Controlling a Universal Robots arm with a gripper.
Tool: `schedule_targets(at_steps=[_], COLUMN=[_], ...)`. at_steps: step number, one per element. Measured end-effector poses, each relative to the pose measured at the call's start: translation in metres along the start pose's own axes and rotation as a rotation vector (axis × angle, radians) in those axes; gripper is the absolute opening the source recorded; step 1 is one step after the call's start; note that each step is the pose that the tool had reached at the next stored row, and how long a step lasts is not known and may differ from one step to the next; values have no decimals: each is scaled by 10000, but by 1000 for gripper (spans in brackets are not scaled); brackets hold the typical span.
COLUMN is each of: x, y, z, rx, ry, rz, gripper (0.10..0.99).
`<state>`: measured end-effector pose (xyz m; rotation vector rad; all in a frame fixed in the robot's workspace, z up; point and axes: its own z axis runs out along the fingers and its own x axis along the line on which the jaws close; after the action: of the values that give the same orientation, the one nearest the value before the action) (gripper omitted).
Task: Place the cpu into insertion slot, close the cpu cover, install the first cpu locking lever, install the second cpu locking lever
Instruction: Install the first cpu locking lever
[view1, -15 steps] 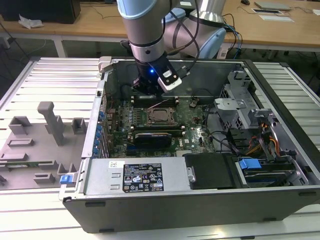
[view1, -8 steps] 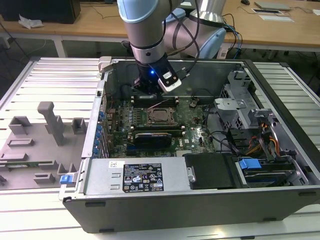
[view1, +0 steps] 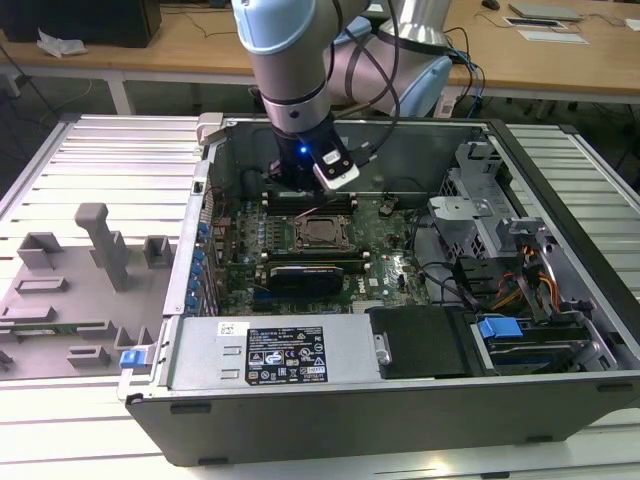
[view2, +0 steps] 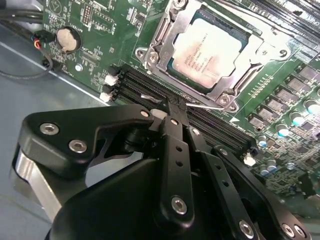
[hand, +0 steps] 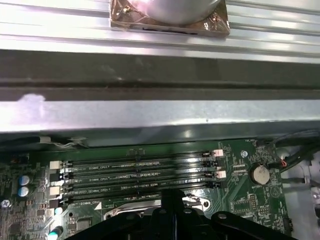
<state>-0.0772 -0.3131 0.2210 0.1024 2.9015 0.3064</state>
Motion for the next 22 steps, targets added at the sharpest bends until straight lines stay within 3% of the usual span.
schedule_targets(at_steps=[4, 10, 16, 20, 22], x=[8, 12, 28, 33, 36], y=[17, 33, 47, 77, 74], z=[31, 43, 77, 90, 100], rx=[55, 69, 146, 175, 237], ry=[-57, -75, -298, -320, -367], rz=[255, 310, 458, 517, 706], gripper=[106, 106, 106, 106, 106])
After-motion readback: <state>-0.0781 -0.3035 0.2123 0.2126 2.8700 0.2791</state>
